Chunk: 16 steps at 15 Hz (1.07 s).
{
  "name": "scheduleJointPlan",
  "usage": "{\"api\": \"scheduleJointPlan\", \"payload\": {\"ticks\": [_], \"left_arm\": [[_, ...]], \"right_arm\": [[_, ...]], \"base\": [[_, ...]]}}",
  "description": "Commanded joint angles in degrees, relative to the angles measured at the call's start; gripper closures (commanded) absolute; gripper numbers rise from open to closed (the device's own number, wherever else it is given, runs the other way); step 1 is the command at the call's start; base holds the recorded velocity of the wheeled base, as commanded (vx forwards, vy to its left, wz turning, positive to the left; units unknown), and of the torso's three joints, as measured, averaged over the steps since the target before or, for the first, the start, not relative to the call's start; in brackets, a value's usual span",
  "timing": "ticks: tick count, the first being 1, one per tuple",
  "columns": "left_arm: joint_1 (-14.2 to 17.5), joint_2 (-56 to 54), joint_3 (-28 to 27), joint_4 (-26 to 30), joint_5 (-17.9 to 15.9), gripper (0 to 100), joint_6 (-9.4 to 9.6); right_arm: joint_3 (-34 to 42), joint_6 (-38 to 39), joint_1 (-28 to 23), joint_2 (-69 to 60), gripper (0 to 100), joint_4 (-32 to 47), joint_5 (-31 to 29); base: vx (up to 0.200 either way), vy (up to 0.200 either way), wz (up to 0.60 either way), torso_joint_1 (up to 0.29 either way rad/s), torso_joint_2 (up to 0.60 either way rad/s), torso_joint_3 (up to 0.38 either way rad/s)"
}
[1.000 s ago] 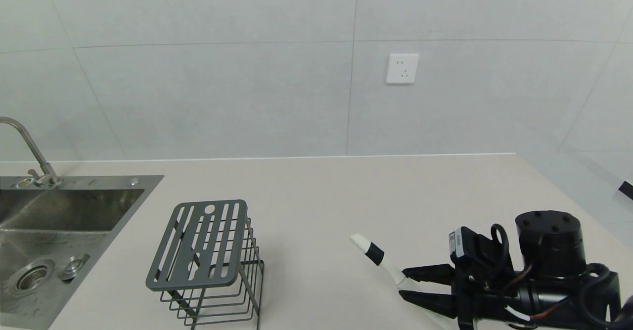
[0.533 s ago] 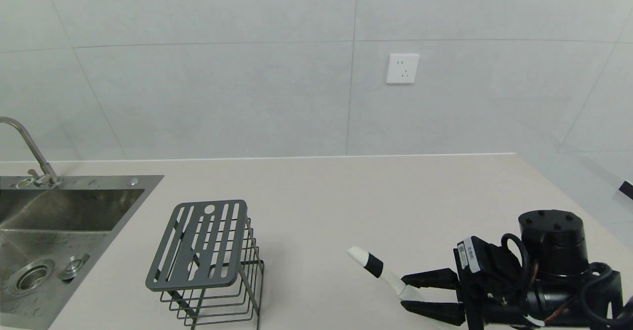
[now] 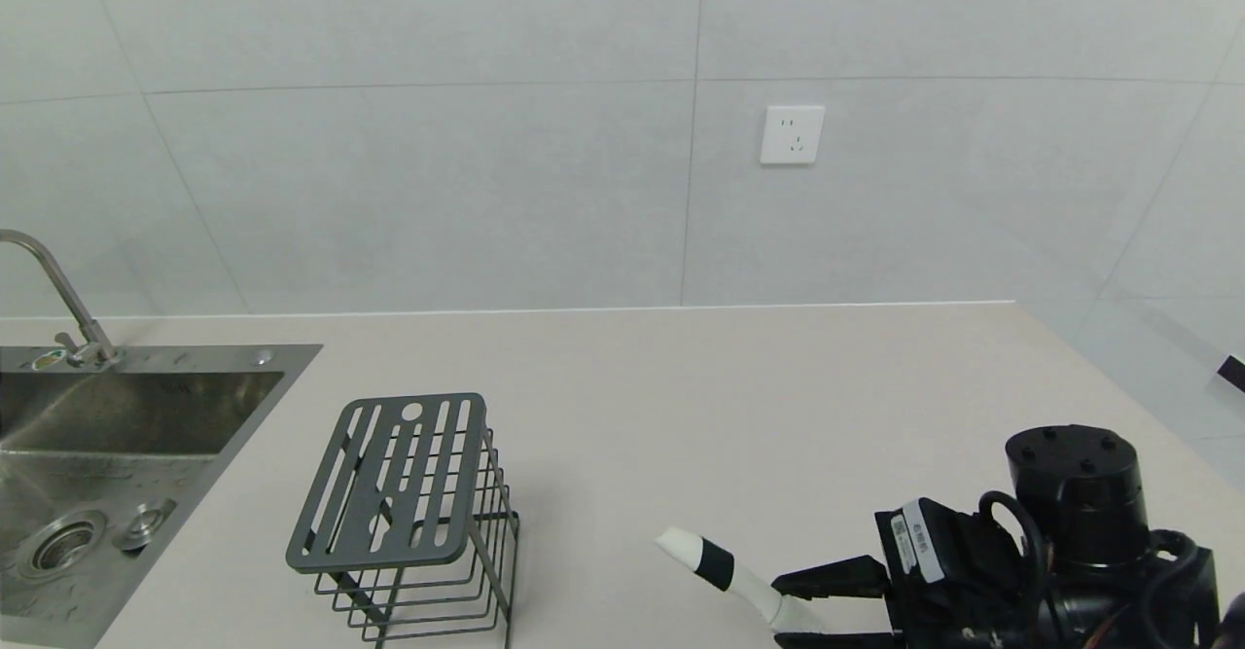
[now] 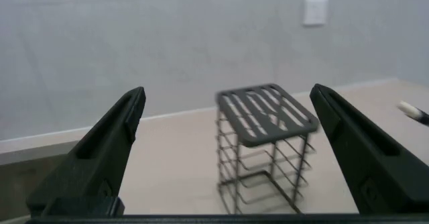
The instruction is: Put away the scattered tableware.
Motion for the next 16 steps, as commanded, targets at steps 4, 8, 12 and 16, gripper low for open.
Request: {"api": "scheduleJointPlan", "payload": {"ticks": [4, 8, 12, 16], "left_arm": [[-0.1, 0.7, -6.6, 11.1, -11.1, 0, -0.9], [-3.5, 8.9, -11.7, 11.3, -17.7, 0, -2.48], [-10.3, 16.4, -13.6, 8.1, -18.6, 0, -0.37], [-18.8, 34.5, -18.6, 2.8, -20.0, 0, 9.12]], "right_arm": [[2.3, 0.0, 1.0, -1.9, 100, 0.0, 0.0], [3.8, 0.1, 3.1, -5.8, 100, 0.0, -0.1], [4.4, 0.0, 3.1, -6.3, 100, 0.0, -0.1], [4.4, 0.0, 2.7, -7.3, 100, -0.1, -0.2]], "base": [[0.0, 0.0, 0.0, 0.0, 0.0, 0.0], [0.0, 0.0, 0.0, 0.0, 0.0, 0.0], [0.0, 0.0, 0.0, 0.0, 0.0, 0.0], [0.0, 0.0, 0.0, 0.0, 0.0, 0.0]]}}
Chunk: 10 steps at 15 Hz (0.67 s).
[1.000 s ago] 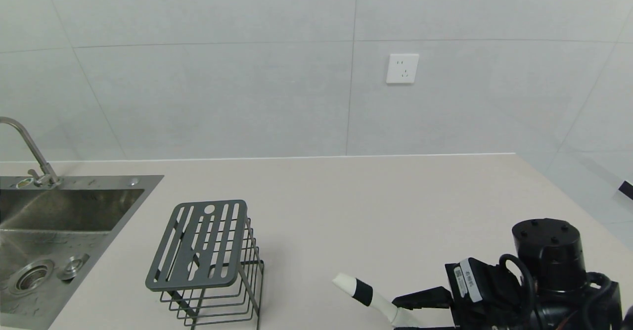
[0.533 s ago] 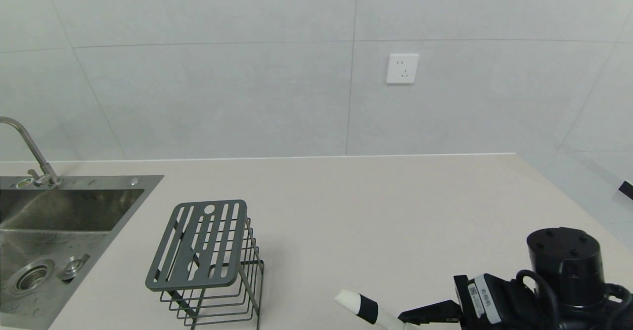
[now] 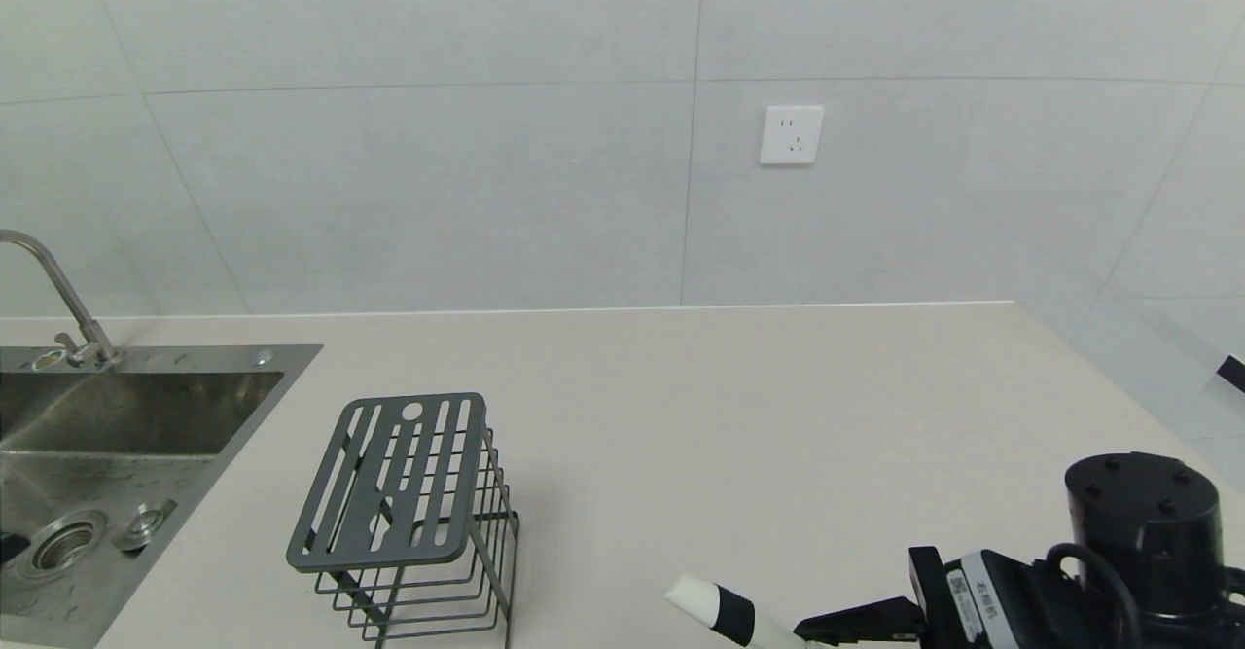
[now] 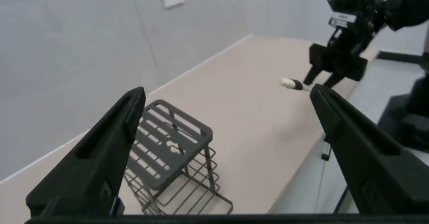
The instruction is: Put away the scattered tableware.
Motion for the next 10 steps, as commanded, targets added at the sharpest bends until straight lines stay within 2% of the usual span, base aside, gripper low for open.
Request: {"api": "scheduleJointPlan", "payload": {"ticks": [1, 2, 4, 6, 10], "left_arm": [[-5.7, 15.5, -3.5, -1.9, -2.2, 0, 4.37], [-6.4, 17.1, -3.6, -1.9, -3.0, 0, 4.98], [-9.7, 23.1, -3.7, -2.6, -4.9, 0, 7.35], [-12.2, 29.1, -3.2, -7.1, -5.0, 0, 7.44], [-13.5, 40.0, -3.5, -17.3, -5.6, 0, 7.53]], "right_arm": [[0.0, 0.1, -0.1, -1.9, 100, 0.0, 0.0], [0.0, 0.1, -0.1, -2.5, 100, 0.0, 0.0], [0.7, 0.1, -1.2, -4.7, 100, 0.0, 0.0], [2.3, 0.1, -2.5, -6.2, 100, 0.1, 0.0], [4.2, 0.1, -3.8, -9.4, 100, 0.2, 0.0]], "base": [[0.0, 0.0, 0.0, 0.0, 0.0, 0.0], [0.0, 0.0, 0.0, 0.0, 0.0, 0.0], [0.0, 0.0, 0.0, 0.0, 0.0, 0.0], [0.0, 0.0, 0.0, 0.0, 0.0, 0.0], [0.0, 0.0, 0.0, 0.0, 0.0, 0.0]]}}
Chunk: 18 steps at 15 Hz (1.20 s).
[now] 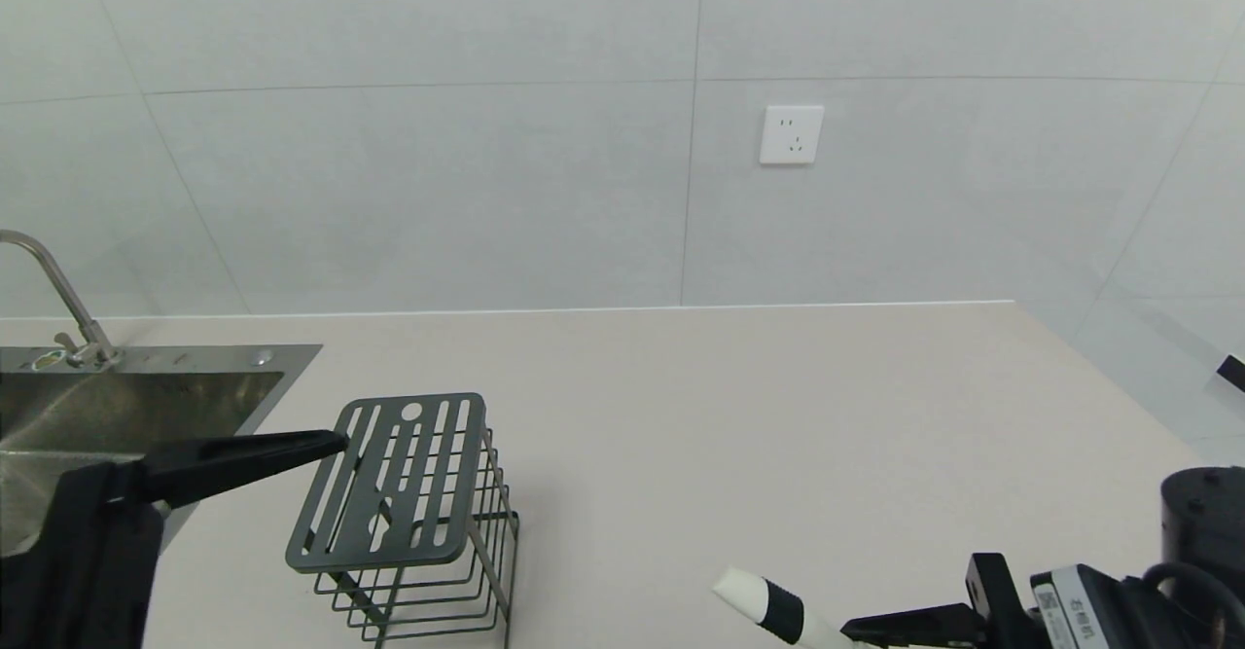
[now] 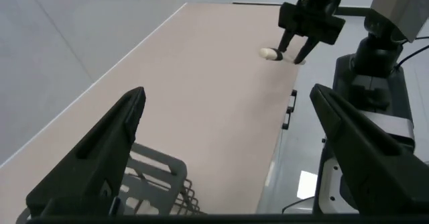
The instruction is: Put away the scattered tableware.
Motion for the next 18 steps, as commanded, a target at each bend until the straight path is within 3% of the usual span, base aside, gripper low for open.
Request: {"api": "scheduleJointPlan", "payload": {"ticks": [1, 3, 6, 8, 11, 13, 16, 18], "left_arm": [[-2.1, 9.8, -0.2, -4.6, -0.7, 0, 0.08], [-3.3, 12.7, -1.2, -7.3, -0.9, 0, -0.36], [-4.0, 17.9, -0.8, -12.2, -5.0, 0, -0.36], [-5.4, 22.8, 0.4, -19.7, -6.0, 0, -0.62], [-8.3, 28.5, -0.9, -30.6, -5.9, 0, -4.67], [-8.6, 33.2, -1.1, -36.2, -5.8, 0, -5.37], [-10.0, 36.3, -2.7, -38.3, -5.8, 0, -6.34], [-11.0, 38.6, -5.8, -39.3, -5.5, 0, -10.47]], "right_arm": [[-0.1, 0.0, -1.0, -1.7, 100, -0.1, 0.0], [-2.5, 0.2, -1.2, -1.8, 100, -0.2, 0.0], [-10.1, 2.2, -1.4, -1.8, 100, -0.2, -0.1], [-16.6, 3.9, -1.1, -1.0, 100, -0.3, -0.1], [-19.3, 4.0, -1.1, 0.3, 100, -0.3, -0.1], [-19.8, 3.9, -1.1, 0.3, 100, -0.4, -0.2], [-20.7, 3.9, -1.4, 0.0, 100, -0.4, -1.2], [-21.4, 3.9, -1.1, -0.2, 100, -0.5, -1.3]], "base": [[0.0, 0.0, 0.0, 0.0, 0.0, 0.0], [0.0, 0.0, 0.0, 0.0, 0.0, 0.0], [0.0, 0.0, 0.0, 0.0, 0.0, 0.0], [0.0, 0.0, 0.0, 0.0, 0.0, 0.0], [0.0, 0.0, 0.0, 0.0, 0.0, 0.0], [0.0, 0.0, 0.0, 0.0, 0.0, 0.0], [0.0, 0.0, 0.0, 0.0, 0.0, 0.0], [0.0, 0.0, 0.0, 0.0, 0.0, 0.0]]}}
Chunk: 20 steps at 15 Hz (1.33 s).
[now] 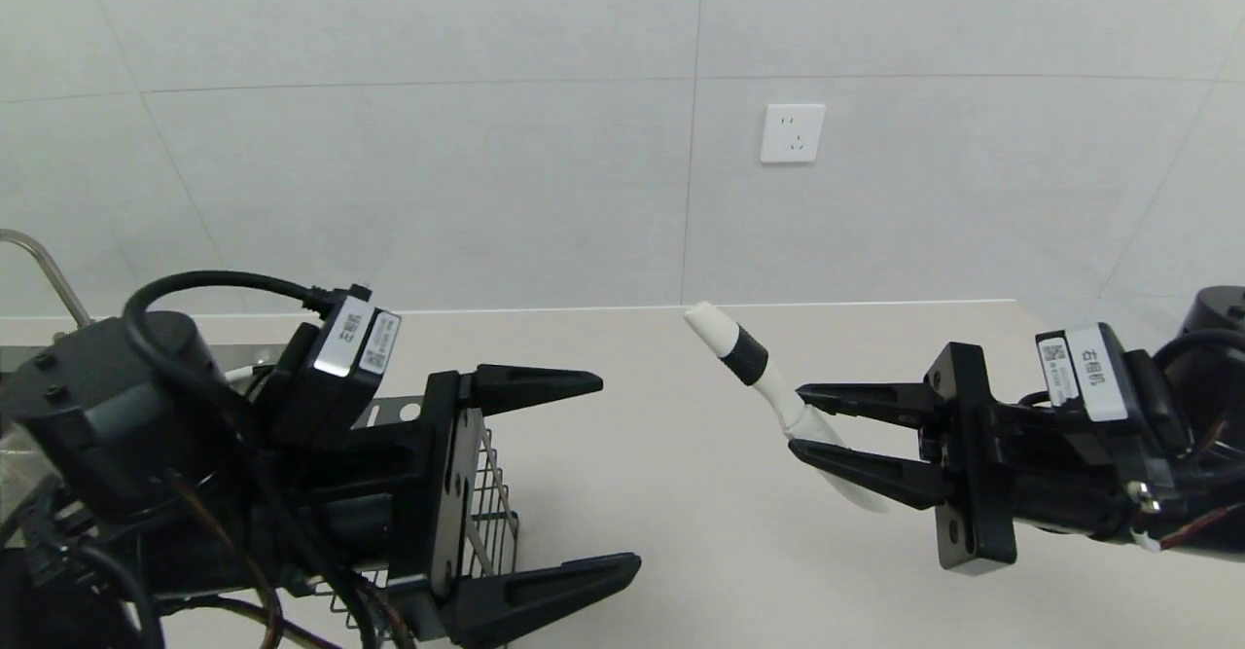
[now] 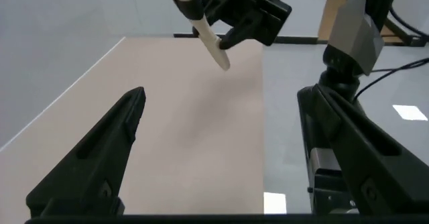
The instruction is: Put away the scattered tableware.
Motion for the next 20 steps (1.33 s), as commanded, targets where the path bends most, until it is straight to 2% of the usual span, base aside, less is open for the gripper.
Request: {"api": "scheduleJointPlan", "payload": {"ticks": [1, 4, 6, 9, 11, 12, 14, 15, 17, 20], "left_arm": [[-0.5, 4.2, -3.5, -1.5, 0.2, 0, -1.81], [-0.5, 7.9, -6.4, -6.5, 0.9, 0, -7.08], [-1.2, 10.8, -8.8, -11.3, 3.5, 0, -12.0], [-1.6, 12.5, -10.1, -13.1, 4.6, 0, -12.36], [-2.3, 13.2, -11.6, -13.6, 4.6, 0, -13.76], [-2.9, 13.1, -12.5, -14.1, 4.6, 0, -15.96], [-4.0, 12.9, -13.6, -17.9, 4.8, 0, -22.73], [-4.0, 13.2, -14.3, -20.1, 5.5, 0, -24.49], [-4.0, 13.8, -15.5, -21.8, 7.8, 0, -25.8], [-4.0, 14.1, -15.9, -21.8, 8.9, 0, -25.8]], "right_arm": [[-0.7, 0.0, 0.1, 0.0, 100, -0.5, 0.0], [-2.5, 0.1, 0.3, 0.0, 100, -0.7, 0.0], [-2.9, 0.1, 0.8, 0.0, 100, -0.8, 0.0], [-3.9, 0.4, 1.0, 0.0, 100, -1.3, 0.0], [-5.2, 1.2, 2.5, 0.6, 100, -1.4, -0.4], [-5.8, 1.3, 2.5, 1.0, 100, -1.4, -1.1], [-8.8, 2.2, 2.2, 1.7, 100, -1.4, -1.4], [-10.0, 2.4, 2.2, 2.0, 100, -1.4, -1.5], [-10.9, 2.5, 2.3, 2.8, 100, -1.3, -1.5], [-11.5, 2.5, 2.6, 3.6, 100, -1.4, -1.5]], "base": [[0.0, 0.0, 0.0, 0.0, 0.0, 0.0], [0.0, 0.0, 0.0, 0.0, 0.0, 0.0], [0.0, 0.0, 0.0, 0.0, 0.0, 0.0], [0.0, 0.0, 0.0, 0.0, 0.0, 0.0], [0.0, 0.0, 0.0, 0.0, 0.0, 0.0], [0.0, 0.0, 0.0, 0.0, 0.0, 0.0], [0.0, 0.0, 0.0, 0.0, 0.0, 0.0], [0.0, 0.0, 0.0, 0.0, 0.0, 0.0], [0.0, 0.0, 0.0, 0.0, 0.0, 0.0], [0.0, 0.0, 0.0, 0.0, 0.0, 0.0]]}}
